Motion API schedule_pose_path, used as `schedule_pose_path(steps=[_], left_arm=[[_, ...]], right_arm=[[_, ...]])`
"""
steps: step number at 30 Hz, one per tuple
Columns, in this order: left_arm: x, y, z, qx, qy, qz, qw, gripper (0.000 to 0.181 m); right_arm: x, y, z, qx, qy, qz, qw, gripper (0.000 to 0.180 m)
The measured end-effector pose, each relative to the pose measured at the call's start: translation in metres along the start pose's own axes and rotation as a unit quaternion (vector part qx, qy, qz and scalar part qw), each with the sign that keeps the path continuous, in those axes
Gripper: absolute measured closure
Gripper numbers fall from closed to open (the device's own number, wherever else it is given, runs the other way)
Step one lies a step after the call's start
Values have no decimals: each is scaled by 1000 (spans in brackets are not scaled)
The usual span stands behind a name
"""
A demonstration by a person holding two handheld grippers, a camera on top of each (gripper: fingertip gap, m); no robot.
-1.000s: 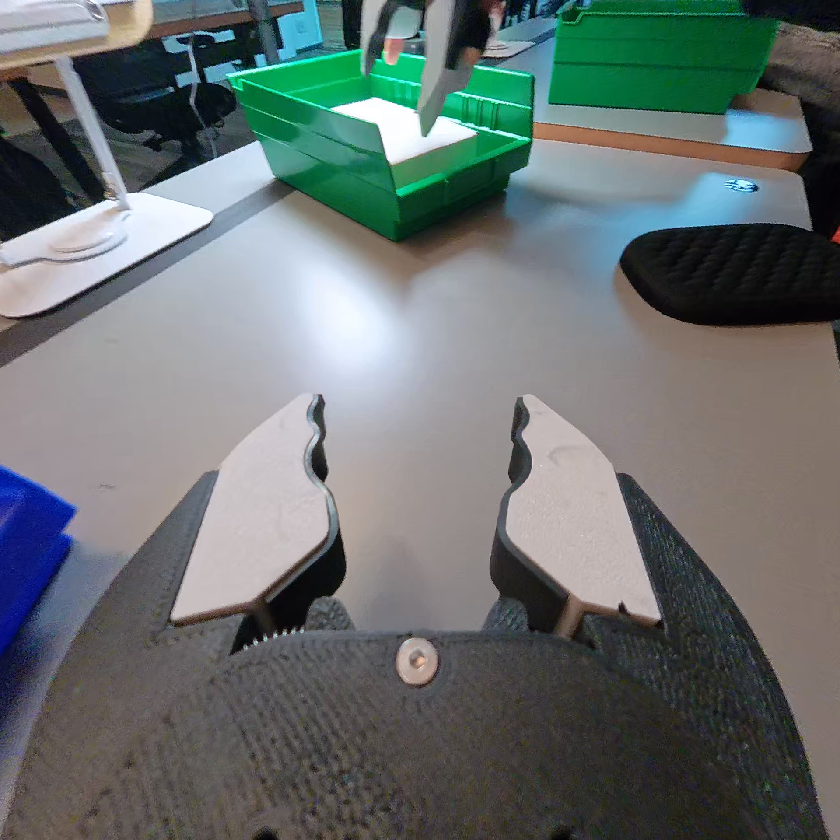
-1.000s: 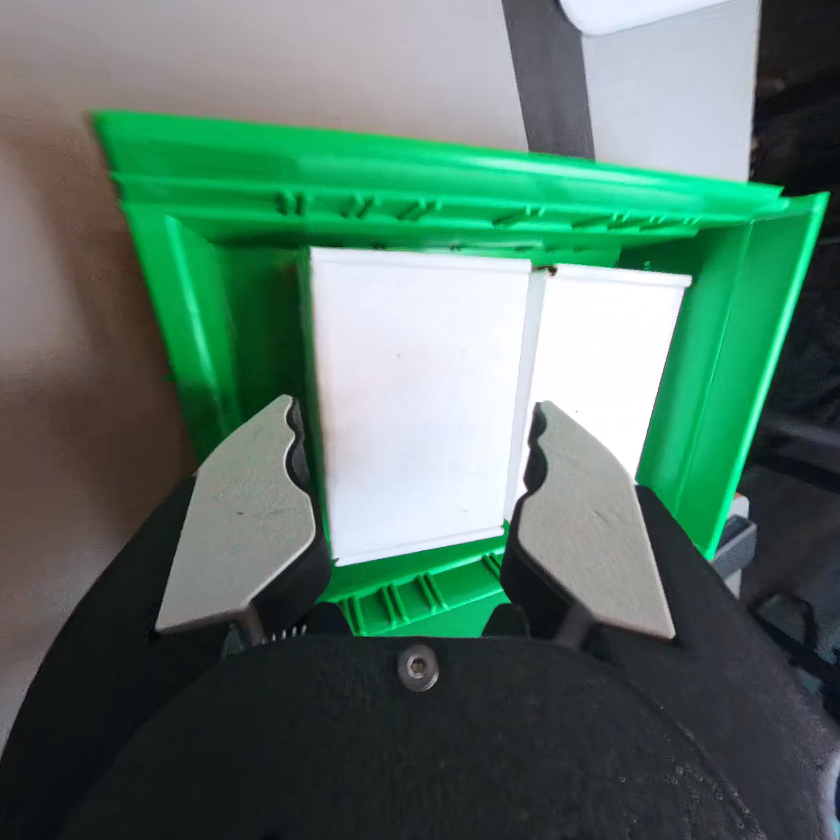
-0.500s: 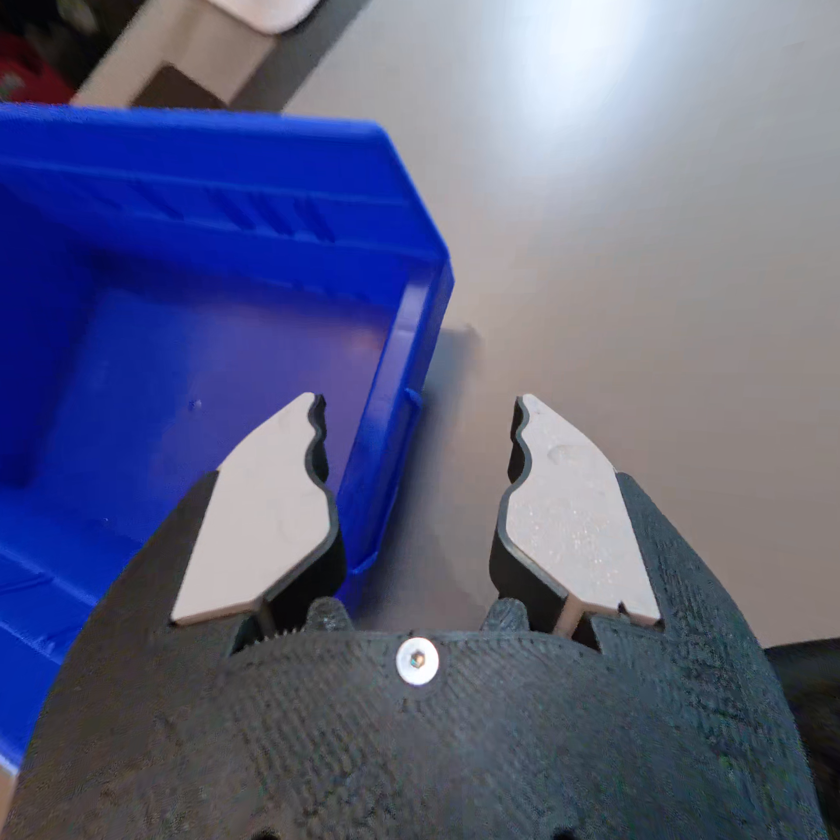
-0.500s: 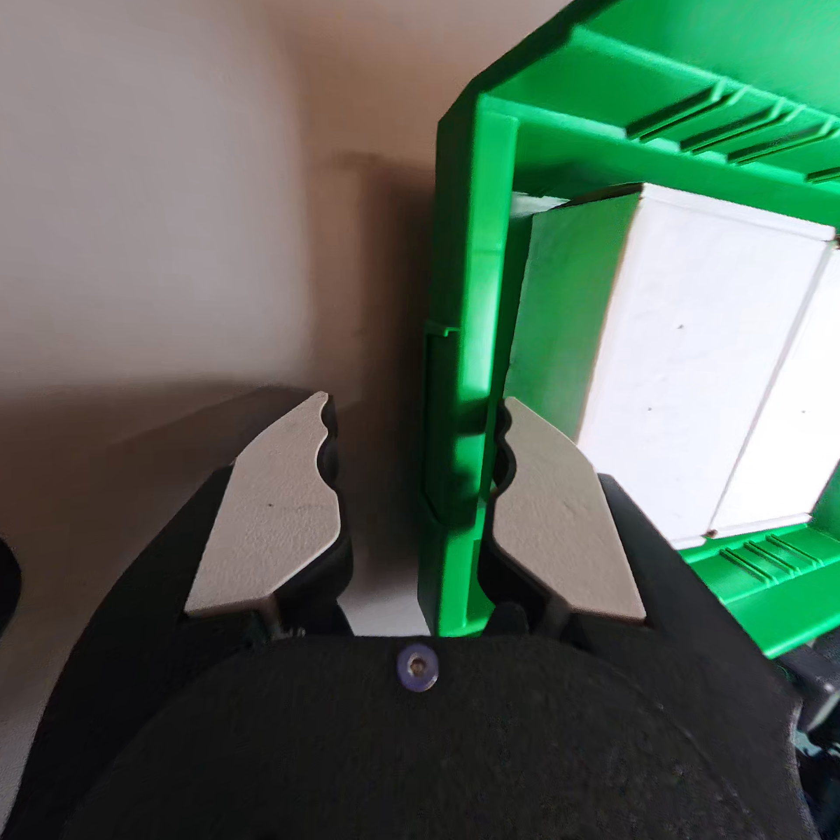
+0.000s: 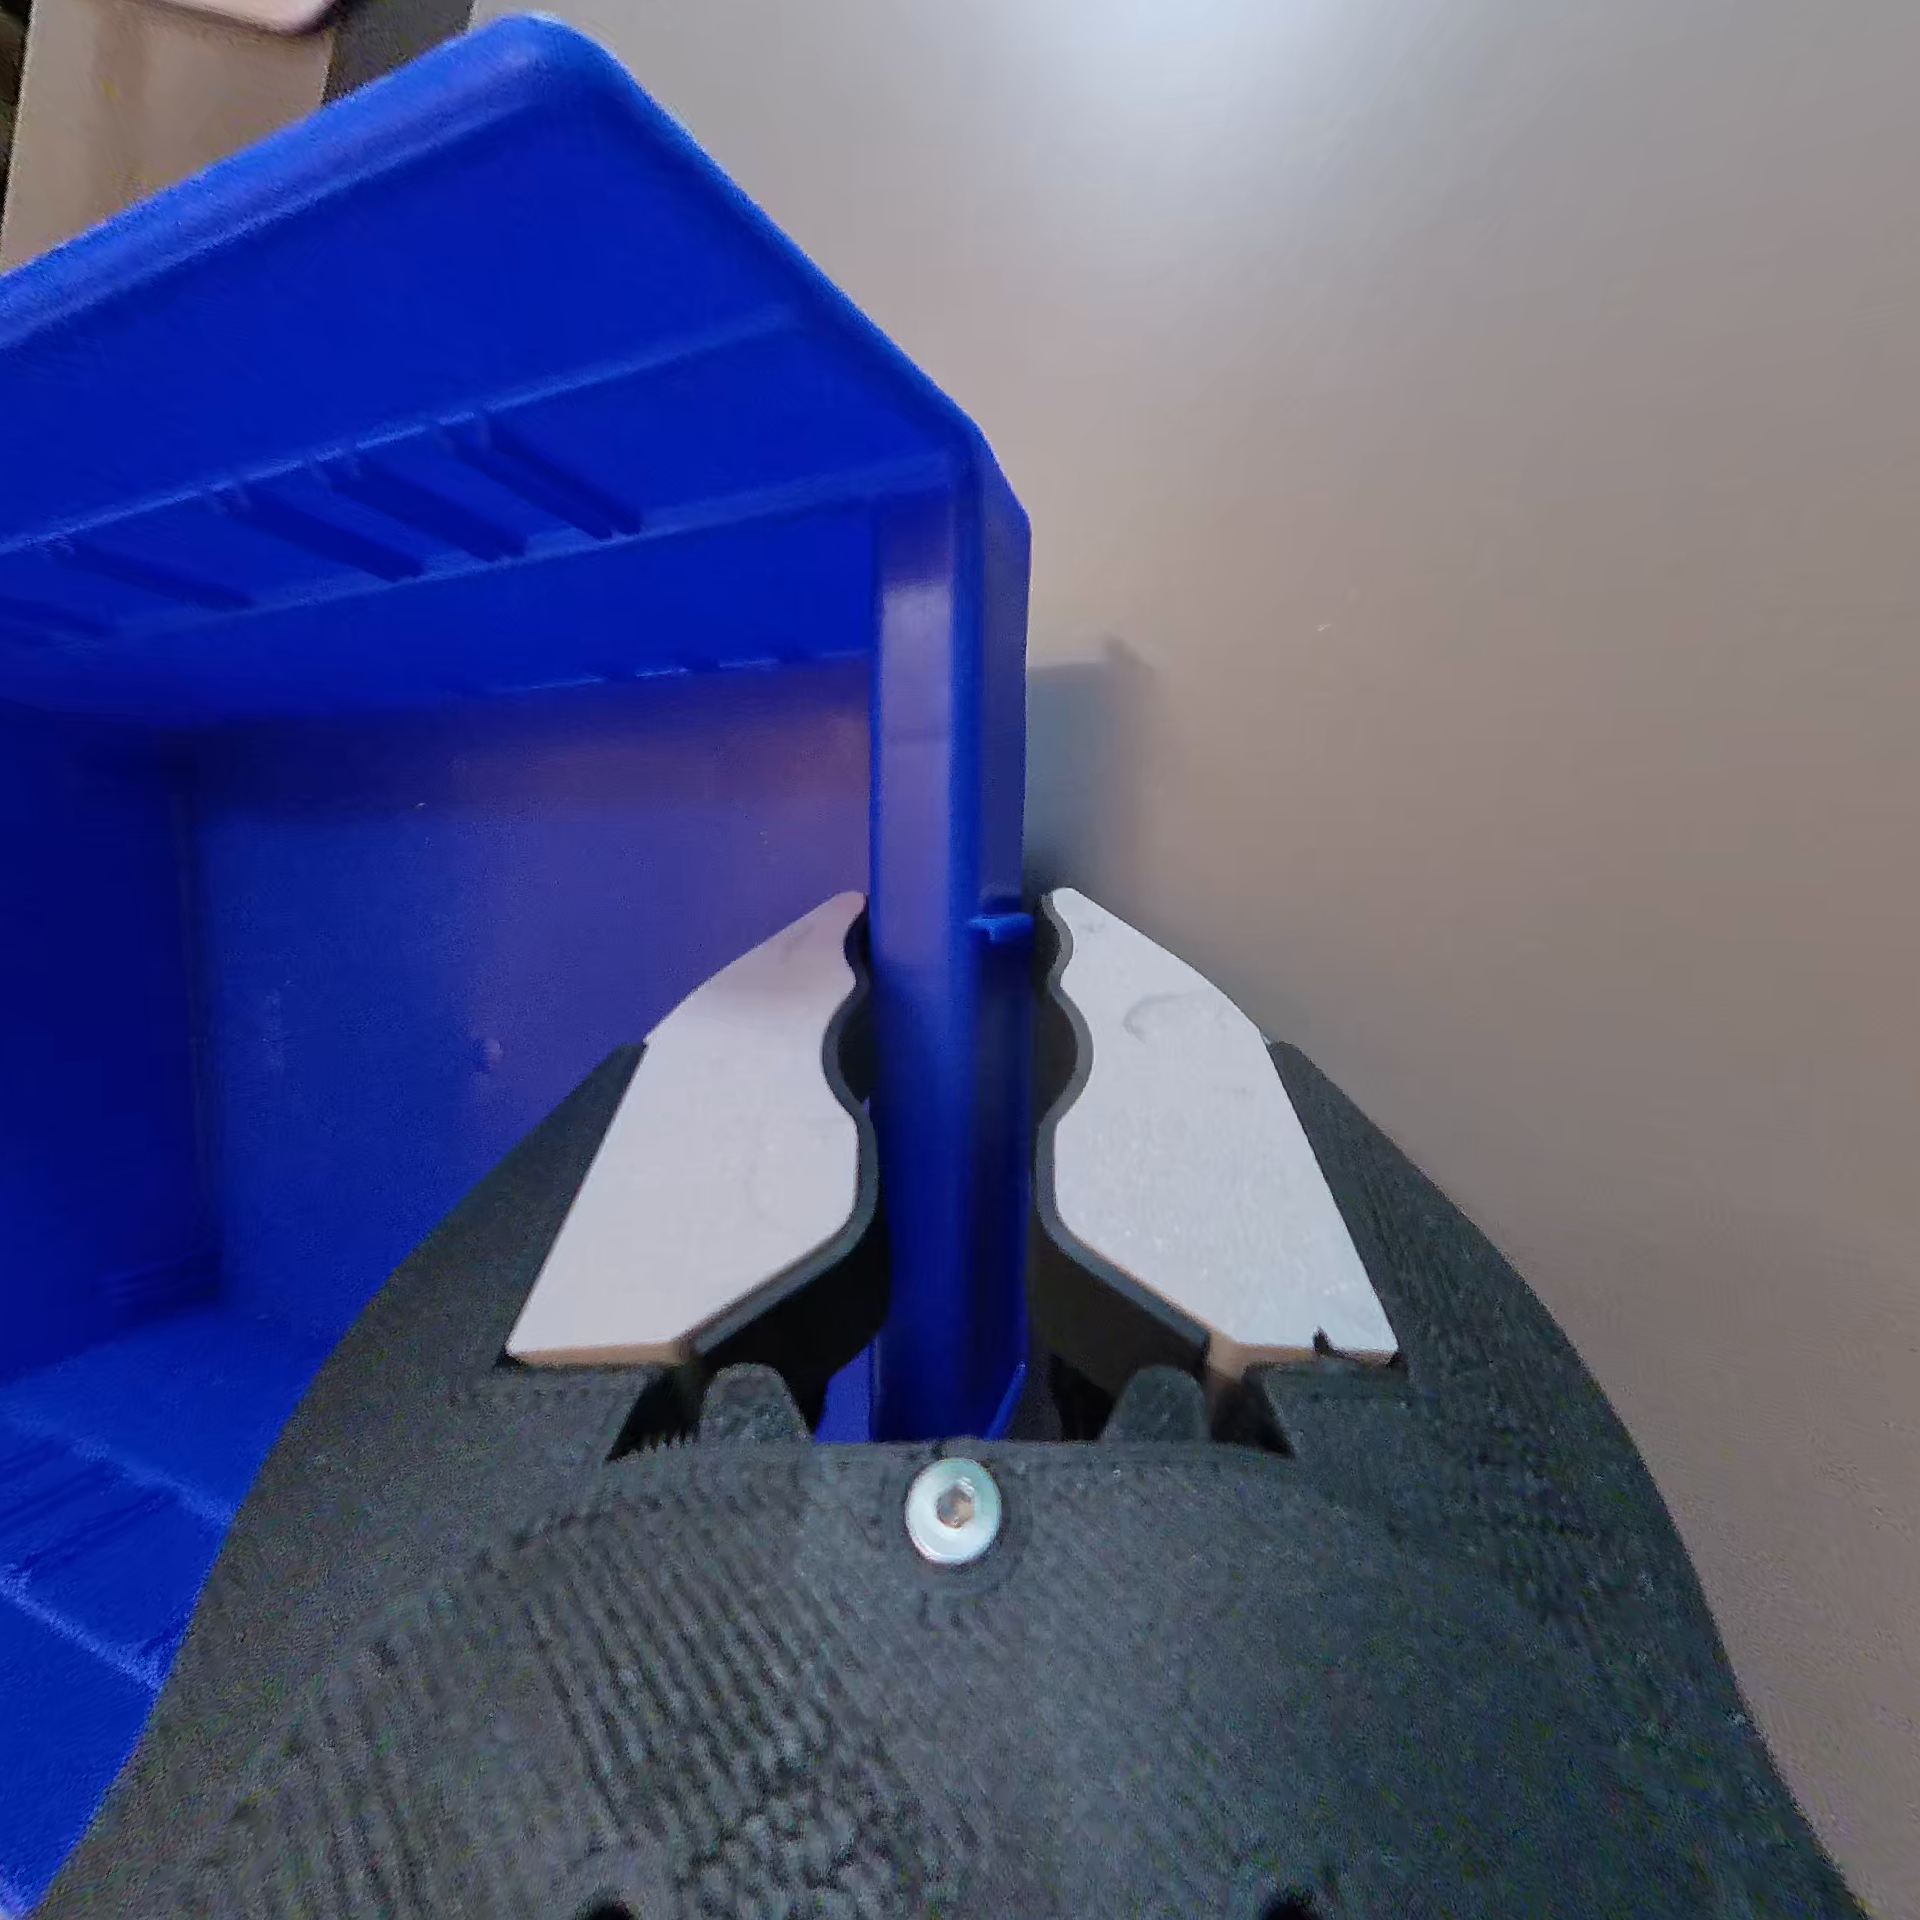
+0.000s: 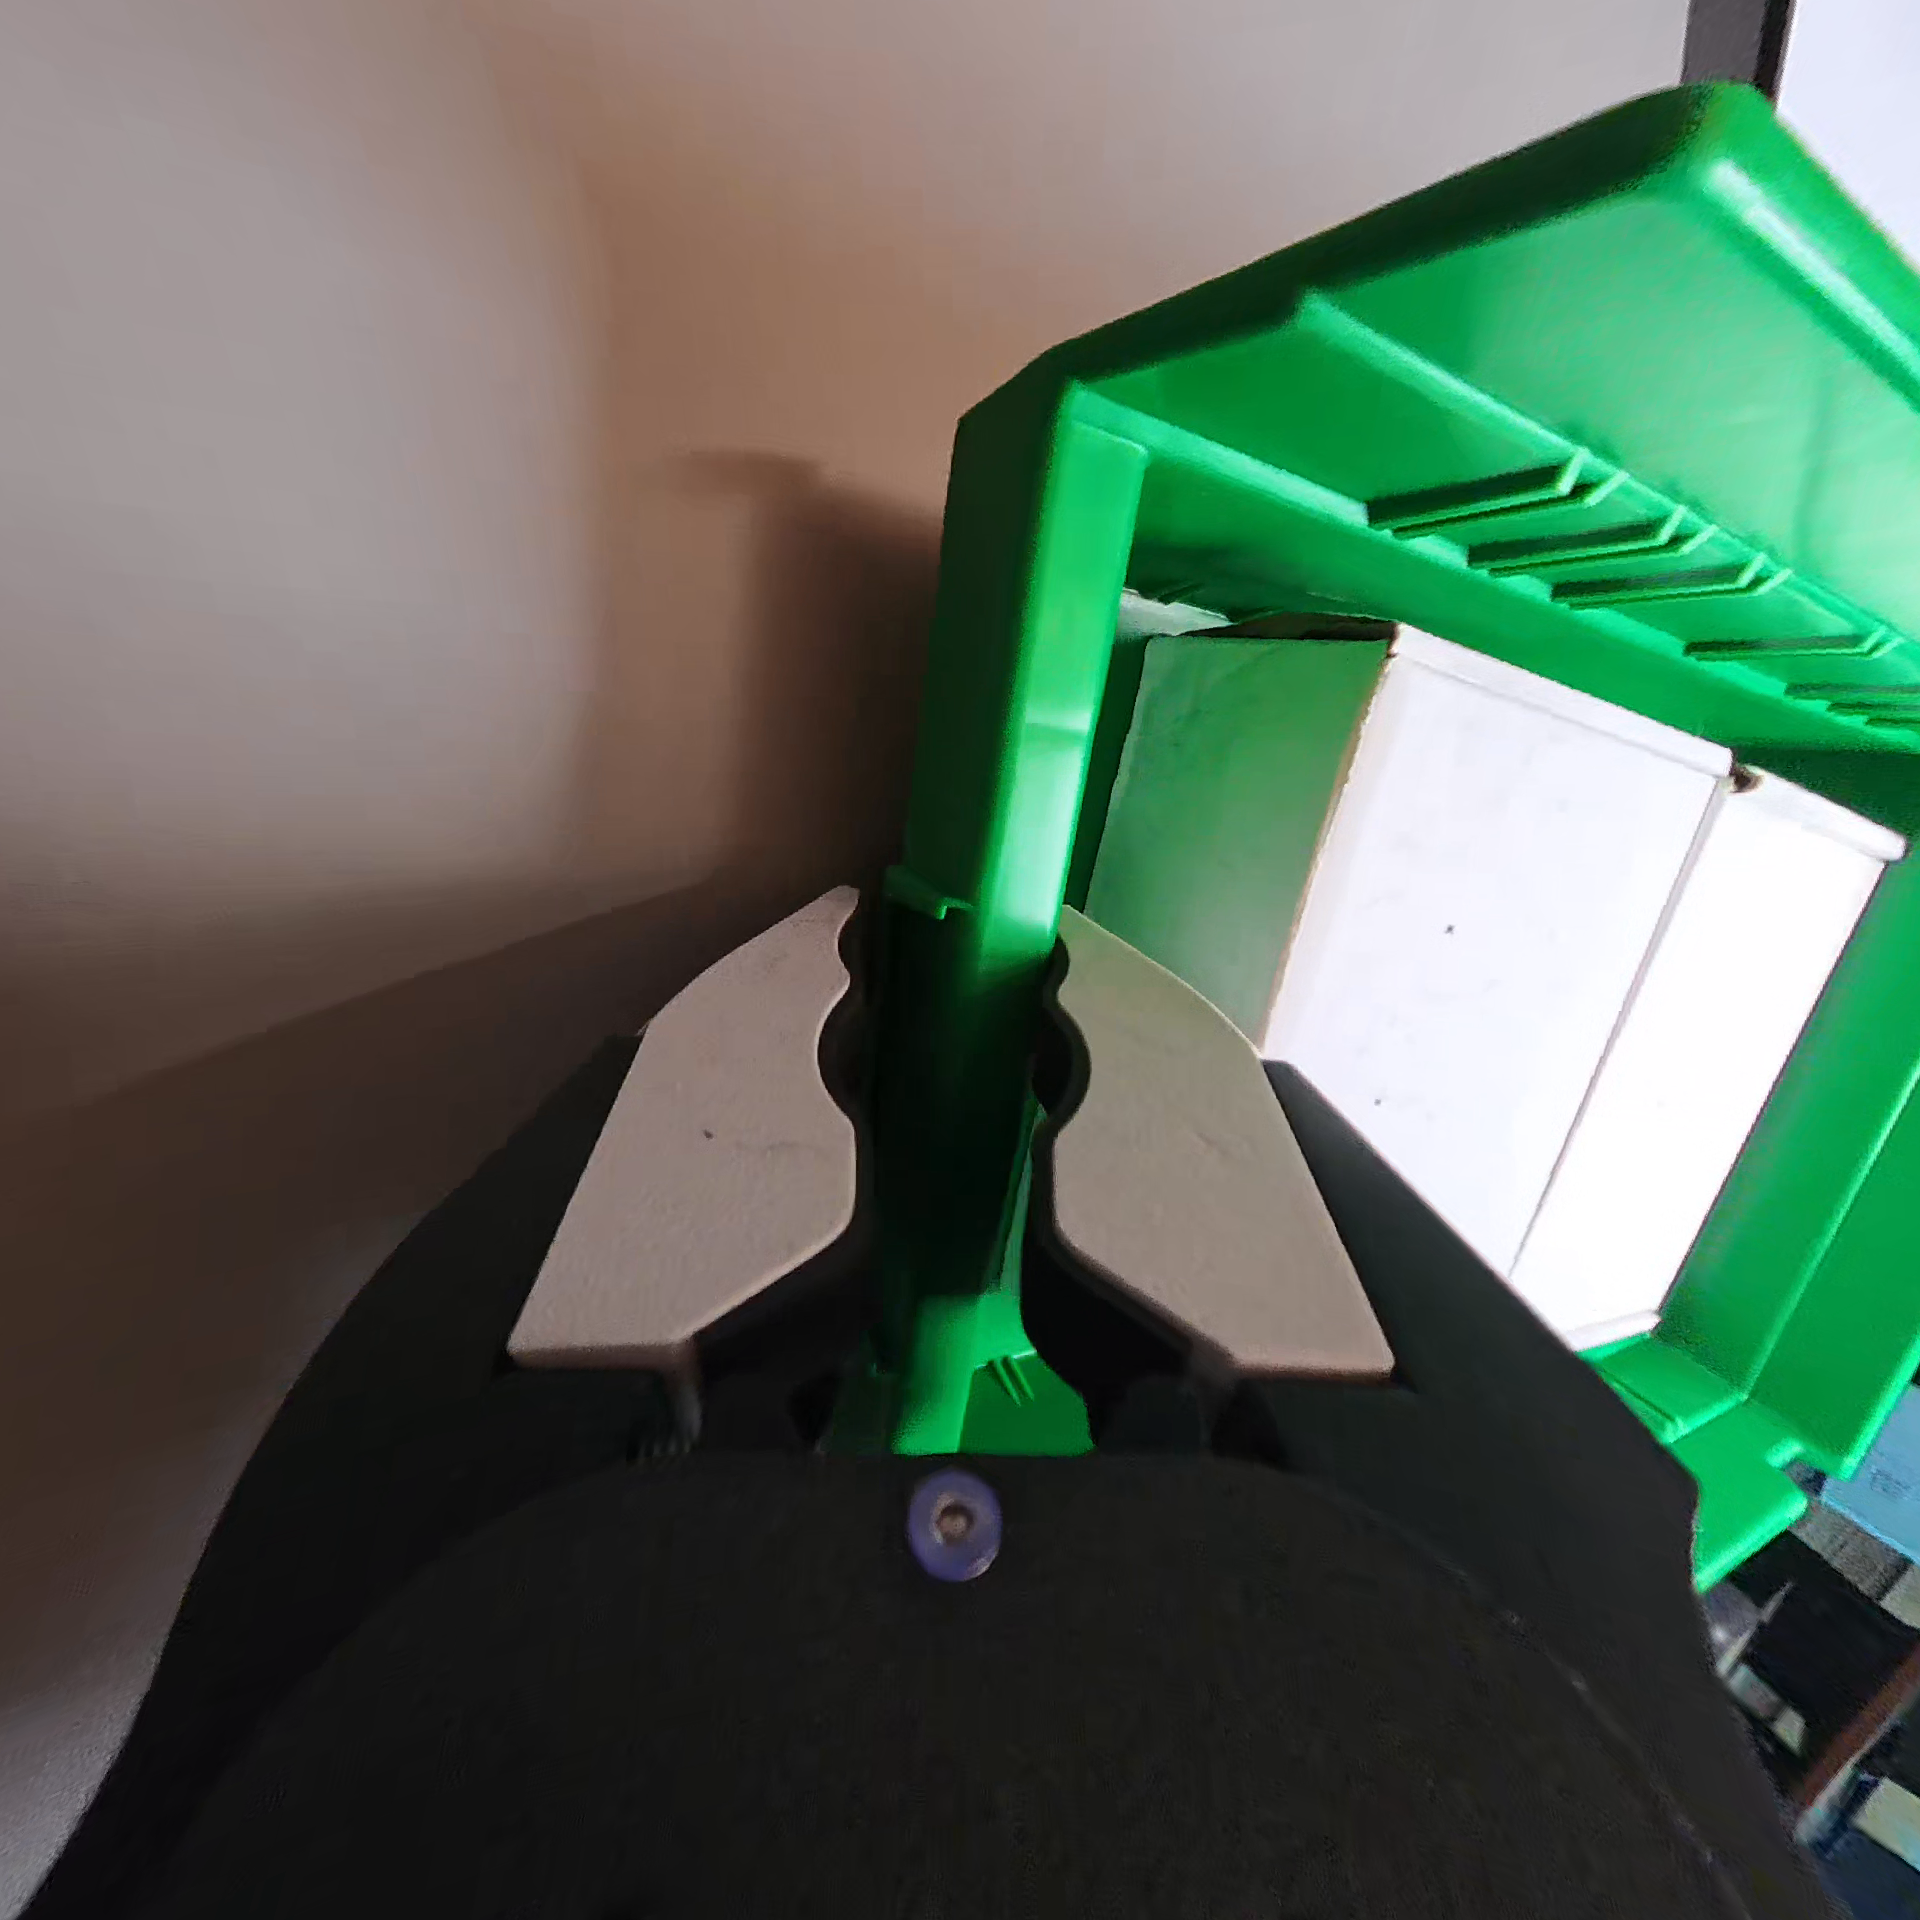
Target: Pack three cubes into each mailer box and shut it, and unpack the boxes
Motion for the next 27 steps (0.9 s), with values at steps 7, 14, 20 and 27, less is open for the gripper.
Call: schedule_pose_path(steps=[7,14,20,27], left_arm=[[52,-45,-10,-33,-30,-93,995,154],[107,-82,-26,-66,-61,-166,982,153],[128,-92,-25,-4,-98,-220,971,147],[132,-124,48,-21,-254,-47,966,134]], right_arm=[[44,48,15,15,-36,59,998,150],[76,103,35,10,-68,112,991,151],[93,137,66,-19,-147,84,985,144],[40,110,146,-147,-325,-203,912,133]])
Point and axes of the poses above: each gripper's, where its closed fingertips meet, z back along the fingers, x out of its top, y = z × x across the jaws, the point moved 5 cm from there along z, back along the fingers, and after that the axes turned 2 degrees about z, right-handed, at the moved point
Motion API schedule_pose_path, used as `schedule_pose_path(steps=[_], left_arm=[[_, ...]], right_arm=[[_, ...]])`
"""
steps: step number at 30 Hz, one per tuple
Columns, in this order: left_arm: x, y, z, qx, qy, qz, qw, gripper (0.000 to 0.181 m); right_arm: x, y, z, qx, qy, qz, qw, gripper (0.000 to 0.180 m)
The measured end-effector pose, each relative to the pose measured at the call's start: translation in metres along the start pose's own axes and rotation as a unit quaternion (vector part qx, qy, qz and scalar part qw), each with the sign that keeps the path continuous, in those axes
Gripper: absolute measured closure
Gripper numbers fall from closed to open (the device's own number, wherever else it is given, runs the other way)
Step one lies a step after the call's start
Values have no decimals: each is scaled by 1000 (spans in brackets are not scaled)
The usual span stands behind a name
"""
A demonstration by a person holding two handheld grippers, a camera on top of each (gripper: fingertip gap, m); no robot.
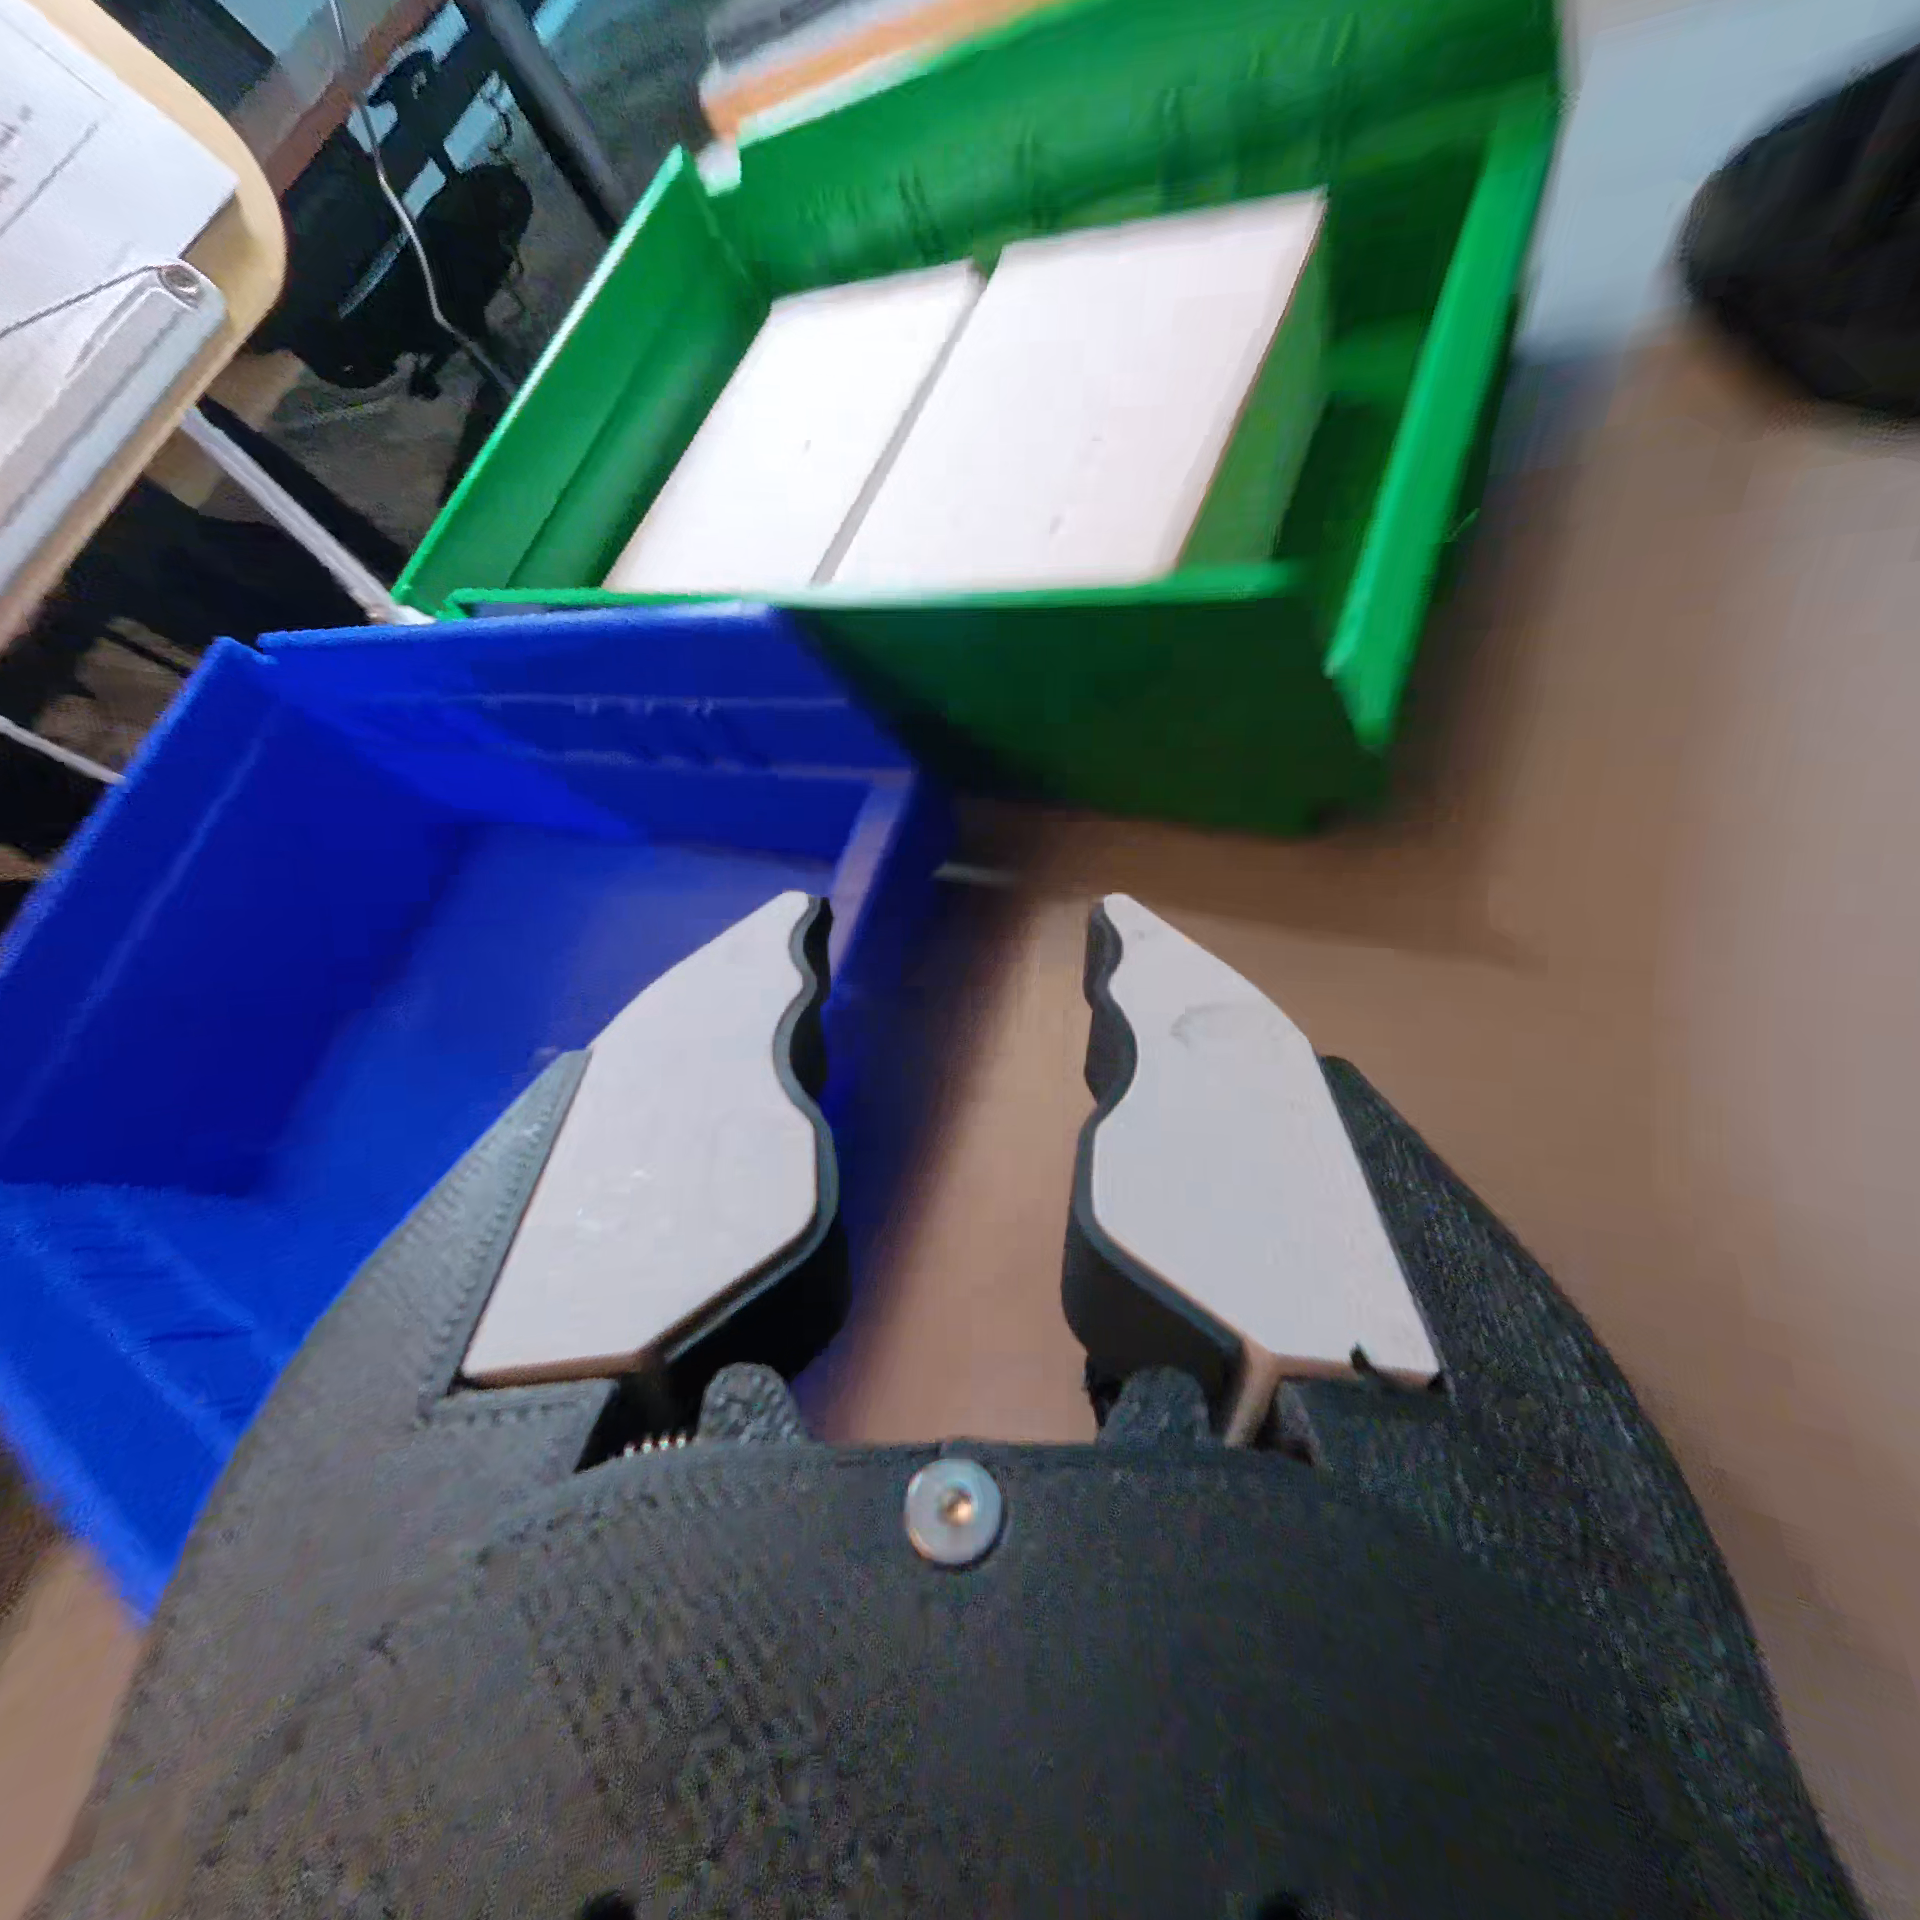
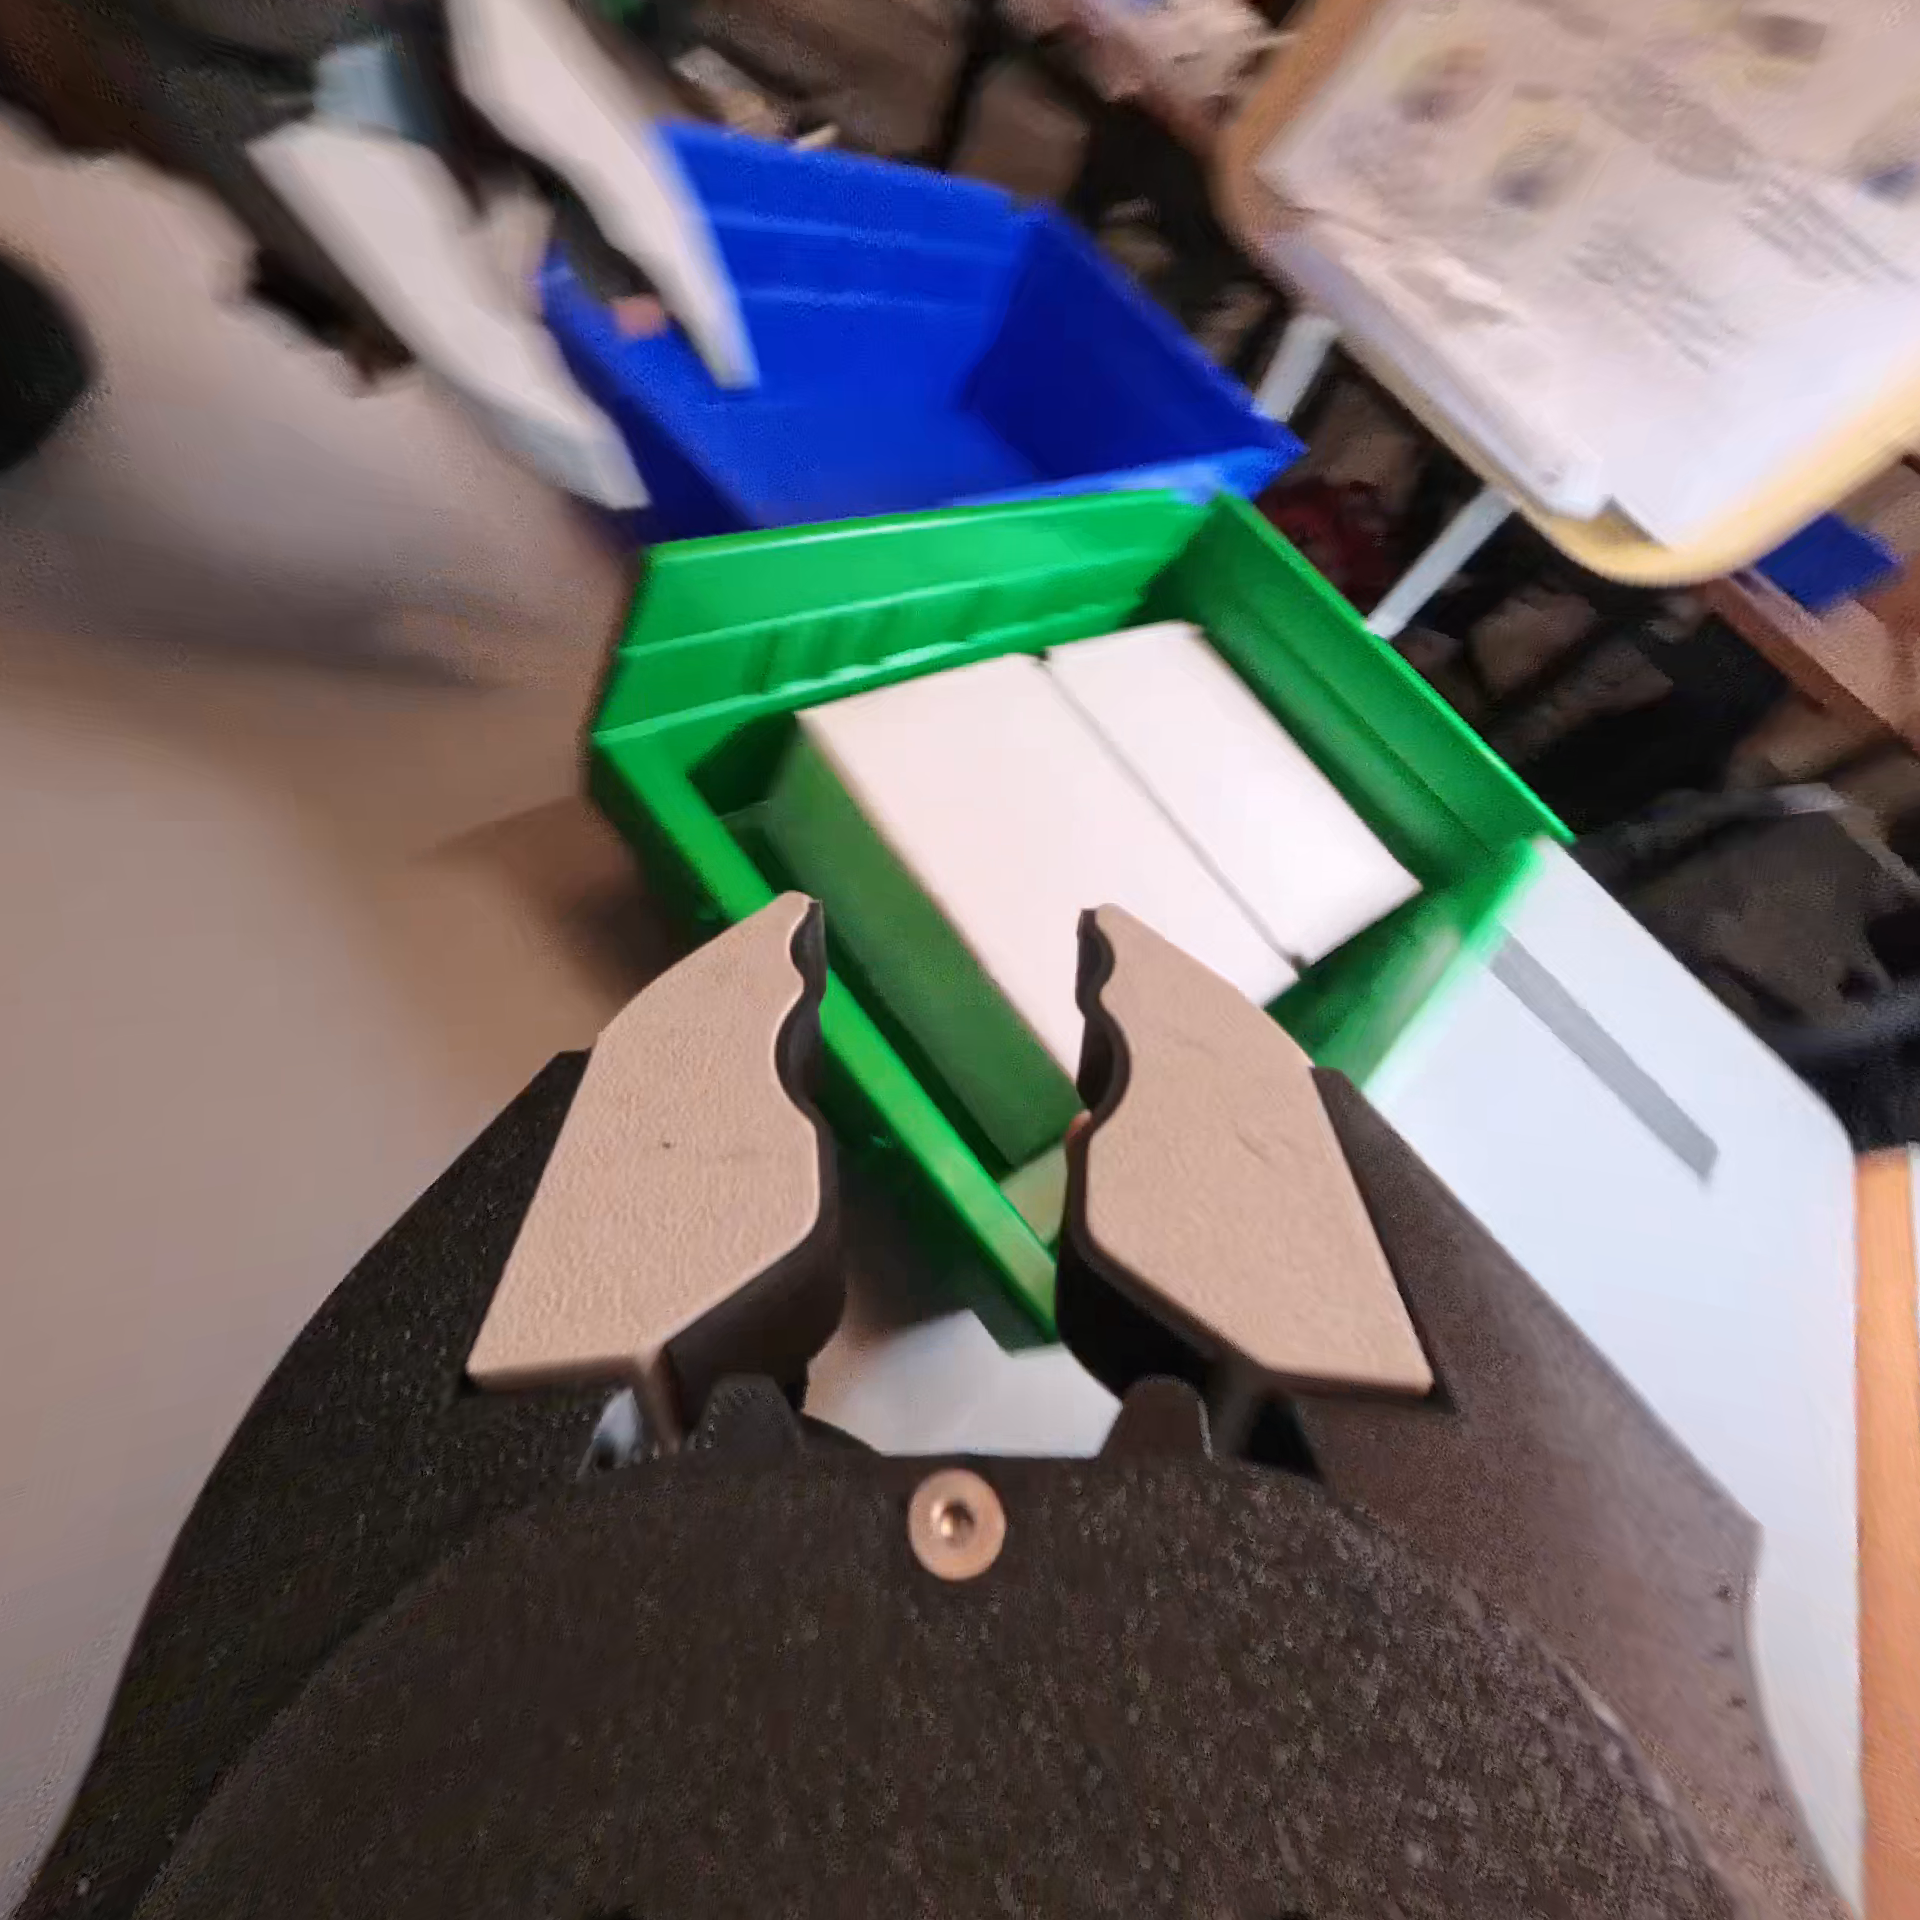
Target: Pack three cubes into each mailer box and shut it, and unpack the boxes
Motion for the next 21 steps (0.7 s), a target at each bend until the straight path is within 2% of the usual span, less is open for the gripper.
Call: schedule_pose_path(steps=[4,7,10,13,15,18,21], left_arm=[[23,-39,14,-54,-82,175,980,124],[31,-59,-1,-57,-108,259,958,122],[29,-61,-31,-17,-80,283,956,121],[32,-57,-53,2,-70,320,945,130],[32,-54,-62,33,-67,318,945,132],[35,-51,-67,87,-55,304,947,146],[36,-50,-71,121,-39,280,951,150]], right_arm=[[-40,-39,22,-135,-13,-129,982,127],[-64,-45,12,-151,5,-166,974,126],[-78,-49,-7,-121,42,-205,970,124],[-83,-49,-19,-121,52,-222,966,141],[-84,-45,-22,-121,61,-206,969,151],[-86,-48,-23,-135,65,-200,968,155],[-86,-50,-22,-144,64,-209,965,161]])
Point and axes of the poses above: each gripper's, where its closed fingertips meet, z back along the fingers, x out of its top, y = z × x across the jaws, the point moved 5 cm from there along z, back along the fingers, and after that the axes turned 2 degrees about z, right-handed, at the moved point
